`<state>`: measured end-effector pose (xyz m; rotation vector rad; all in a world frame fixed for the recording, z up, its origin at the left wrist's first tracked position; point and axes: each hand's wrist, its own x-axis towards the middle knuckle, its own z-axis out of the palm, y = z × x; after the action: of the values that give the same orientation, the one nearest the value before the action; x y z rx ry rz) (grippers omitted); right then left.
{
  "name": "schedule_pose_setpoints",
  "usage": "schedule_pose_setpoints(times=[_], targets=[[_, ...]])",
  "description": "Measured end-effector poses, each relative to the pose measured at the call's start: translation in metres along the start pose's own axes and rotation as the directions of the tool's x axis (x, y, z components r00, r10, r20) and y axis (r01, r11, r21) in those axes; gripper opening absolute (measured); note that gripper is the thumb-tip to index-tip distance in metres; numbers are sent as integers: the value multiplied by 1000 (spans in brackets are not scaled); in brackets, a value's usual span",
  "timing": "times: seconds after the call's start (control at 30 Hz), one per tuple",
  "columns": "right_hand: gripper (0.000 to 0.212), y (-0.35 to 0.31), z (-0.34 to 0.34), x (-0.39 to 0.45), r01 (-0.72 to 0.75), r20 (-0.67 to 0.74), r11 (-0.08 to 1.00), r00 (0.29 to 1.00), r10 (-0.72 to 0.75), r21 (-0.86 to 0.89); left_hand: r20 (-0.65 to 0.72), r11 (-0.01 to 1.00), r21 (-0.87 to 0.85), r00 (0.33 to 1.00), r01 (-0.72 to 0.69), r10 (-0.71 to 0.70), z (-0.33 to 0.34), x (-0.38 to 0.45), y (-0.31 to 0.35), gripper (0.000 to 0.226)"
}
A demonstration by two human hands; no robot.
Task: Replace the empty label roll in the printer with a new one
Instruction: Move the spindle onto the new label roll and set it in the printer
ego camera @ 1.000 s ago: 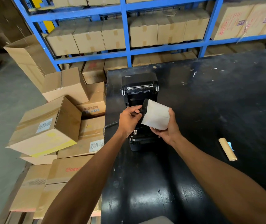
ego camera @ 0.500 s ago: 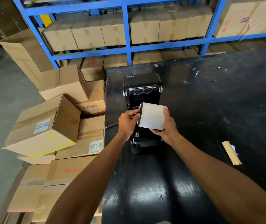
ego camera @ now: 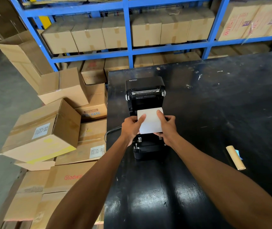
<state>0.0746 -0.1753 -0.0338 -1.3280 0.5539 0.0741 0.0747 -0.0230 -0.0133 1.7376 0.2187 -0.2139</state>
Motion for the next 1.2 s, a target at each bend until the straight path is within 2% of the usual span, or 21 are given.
schedule_pose_setpoints(times=[0.1,0.3,0.43,0.63,0.83,1.2], targets=[[37,-2,7,3,31,14,999,999,-30,-40,-33,999,-27,999,-30,29,0,3,-4,34],[42,-3,12,14,69,38,975,997,-62,-210,-59,998,-63,998,-26,23,1,14,-7,40],[33,-3,19,20,111,38,959,994,-105,-260,-114,993,33,987,-111,115,4,19,-4,33],[29,9,19,28,148,24,936,989,-148,-318,-128,976,97,970,-196,207,11,22,-11,38],[43,23,15,37,131,-26,891,987,-158,-434,-123,985,87,980,-147,157,15,28,-18,47],[49,35,8,50,112,-32,816,987,-157,-567,-220,988,132,970,-79,107,31,31,-37,54]])
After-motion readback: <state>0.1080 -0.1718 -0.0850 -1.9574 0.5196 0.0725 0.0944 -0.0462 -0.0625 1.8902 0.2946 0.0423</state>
